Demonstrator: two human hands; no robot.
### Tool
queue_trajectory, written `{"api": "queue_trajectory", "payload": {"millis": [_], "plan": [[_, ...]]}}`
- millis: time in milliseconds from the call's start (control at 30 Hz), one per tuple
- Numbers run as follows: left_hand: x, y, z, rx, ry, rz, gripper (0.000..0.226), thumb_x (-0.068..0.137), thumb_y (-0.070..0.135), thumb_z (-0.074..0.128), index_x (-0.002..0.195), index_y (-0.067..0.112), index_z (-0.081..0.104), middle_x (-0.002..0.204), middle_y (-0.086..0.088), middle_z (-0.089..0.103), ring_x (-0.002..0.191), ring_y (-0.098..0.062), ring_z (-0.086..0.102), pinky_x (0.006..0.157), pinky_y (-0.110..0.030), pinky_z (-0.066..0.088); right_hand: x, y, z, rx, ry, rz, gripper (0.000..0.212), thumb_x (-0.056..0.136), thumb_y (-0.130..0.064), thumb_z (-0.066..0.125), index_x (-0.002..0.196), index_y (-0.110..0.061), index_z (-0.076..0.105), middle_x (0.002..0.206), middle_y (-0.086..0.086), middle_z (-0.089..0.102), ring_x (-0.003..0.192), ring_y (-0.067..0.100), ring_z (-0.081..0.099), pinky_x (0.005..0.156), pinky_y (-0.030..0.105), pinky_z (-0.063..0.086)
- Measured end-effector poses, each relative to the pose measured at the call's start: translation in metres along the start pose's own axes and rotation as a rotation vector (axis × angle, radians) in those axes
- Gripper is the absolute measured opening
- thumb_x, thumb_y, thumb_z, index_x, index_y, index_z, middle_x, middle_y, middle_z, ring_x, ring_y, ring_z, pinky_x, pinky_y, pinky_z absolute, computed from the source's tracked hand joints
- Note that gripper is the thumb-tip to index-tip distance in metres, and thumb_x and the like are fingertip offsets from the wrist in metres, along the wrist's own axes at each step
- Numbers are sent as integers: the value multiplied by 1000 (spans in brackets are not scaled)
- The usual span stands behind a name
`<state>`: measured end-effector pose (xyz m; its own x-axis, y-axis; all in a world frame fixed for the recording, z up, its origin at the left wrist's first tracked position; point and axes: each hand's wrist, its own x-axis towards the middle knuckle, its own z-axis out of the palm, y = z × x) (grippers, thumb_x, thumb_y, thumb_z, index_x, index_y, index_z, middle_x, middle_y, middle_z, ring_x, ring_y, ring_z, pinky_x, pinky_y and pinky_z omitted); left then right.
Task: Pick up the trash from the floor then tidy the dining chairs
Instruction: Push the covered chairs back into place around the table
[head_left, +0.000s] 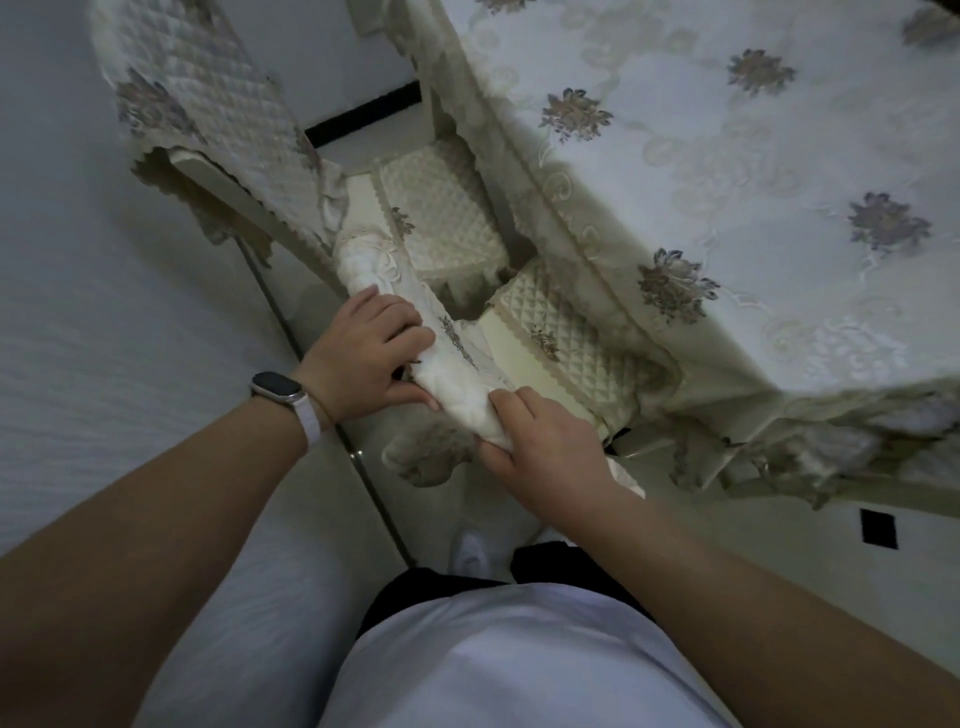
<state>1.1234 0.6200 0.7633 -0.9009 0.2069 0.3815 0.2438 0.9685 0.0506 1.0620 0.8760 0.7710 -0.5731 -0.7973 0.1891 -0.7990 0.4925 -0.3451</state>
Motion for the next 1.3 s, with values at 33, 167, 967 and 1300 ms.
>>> {"api": "queue_trajectory", "payload": {"millis": [33, 167, 967, 1300], "plan": [[3, -1, 1, -4, 24, 0, 72, 85, 77, 48, 100, 8, 62, 98, -16, 62, 97, -35, 62, 93, -50, 43, 3, 2, -3, 8, 8, -5, 35, 80, -43, 55, 100, -15, 65, 79, -1, 58, 60, 23, 56, 42, 27, 35], [39, -3, 4, -55, 105, 9, 68, 85, 72, 55, 100, 5, 62, 96, -18, 62, 92, -35, 62, 86, -47, 44, 22, 26, -26, 52, 37, -19, 39, 79, -42, 51, 101, -14, 66, 81, 1, 60, 61, 26, 58, 43, 31, 41], [221, -68, 9, -101, 232, 213, 68, 80, 77, 54, 92, 10, 60, 82, -11, 62, 74, -29, 58, 70, -40, 43, 115, 99, -98, -45, 281, 147, 36, 83, -46, 51, 101, -18, 65, 81, -2, 65, 64, 26, 63, 43, 35, 48], [264, -90, 14, -305, 270, 414, 71, 79, 79, 55, 68, 9, 62, 63, -4, 49, 58, -23, 47, 53, -35, 36, 151, 71, -82, -383, 485, 346, 29, 83, -39, 64, 89, -12, 71, 71, 2, 58, 55, 22, 55, 42, 31, 41]]}}
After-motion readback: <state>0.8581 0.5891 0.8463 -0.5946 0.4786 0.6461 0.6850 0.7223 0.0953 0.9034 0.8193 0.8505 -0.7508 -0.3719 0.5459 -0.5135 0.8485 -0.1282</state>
